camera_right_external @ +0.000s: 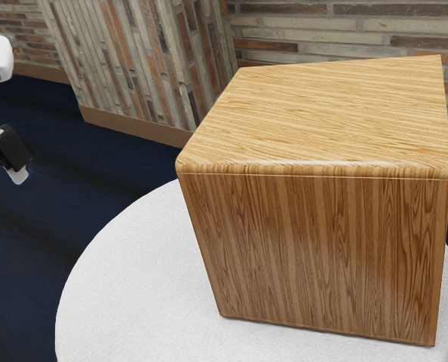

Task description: Pull the drawer handle with one arm to open the drawer

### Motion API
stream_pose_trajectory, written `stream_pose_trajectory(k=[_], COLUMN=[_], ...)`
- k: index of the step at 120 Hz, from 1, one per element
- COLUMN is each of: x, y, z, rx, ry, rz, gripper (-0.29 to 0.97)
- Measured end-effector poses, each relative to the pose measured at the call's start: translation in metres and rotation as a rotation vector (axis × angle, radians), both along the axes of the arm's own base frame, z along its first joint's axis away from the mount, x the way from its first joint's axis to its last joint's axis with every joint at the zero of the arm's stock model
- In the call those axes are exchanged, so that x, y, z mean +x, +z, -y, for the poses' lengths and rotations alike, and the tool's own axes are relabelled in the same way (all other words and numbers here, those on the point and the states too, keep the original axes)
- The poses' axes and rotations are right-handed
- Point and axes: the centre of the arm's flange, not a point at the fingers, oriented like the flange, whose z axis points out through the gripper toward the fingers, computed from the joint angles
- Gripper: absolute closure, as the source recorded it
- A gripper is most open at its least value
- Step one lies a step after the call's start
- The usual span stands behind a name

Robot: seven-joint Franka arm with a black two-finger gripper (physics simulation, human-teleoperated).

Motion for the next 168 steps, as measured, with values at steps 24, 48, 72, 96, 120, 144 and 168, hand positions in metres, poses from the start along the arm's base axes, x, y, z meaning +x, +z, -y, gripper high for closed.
stream_pose_trajectory(k=[24, 48, 72, 96, 120, 144, 168], x=[-0.01, 0.049, 0.108, 0.114, 0.0, -0.011, -0.012], y=[-0.016, -0.06, -0.058, -0.034, 0.037, 0.043, 0.037], z=[-0.065, -0.161, -0.16, -0.115, -0.073, -0.056, -0.106], rx=[-0.113, -0.153, -0.141, -0.188, -0.082, -0.125, -0.22], ry=[-0.324, -0.401, -0.573, -0.781, -0.85, -0.901, -0.824], rz=[0.139, 0.243, 0.515, 0.711, 0.626, 0.617, 0.758], gripper=[0.02, 0.02, 0.02, 0.02, 0.02, 0.02, 0.02])
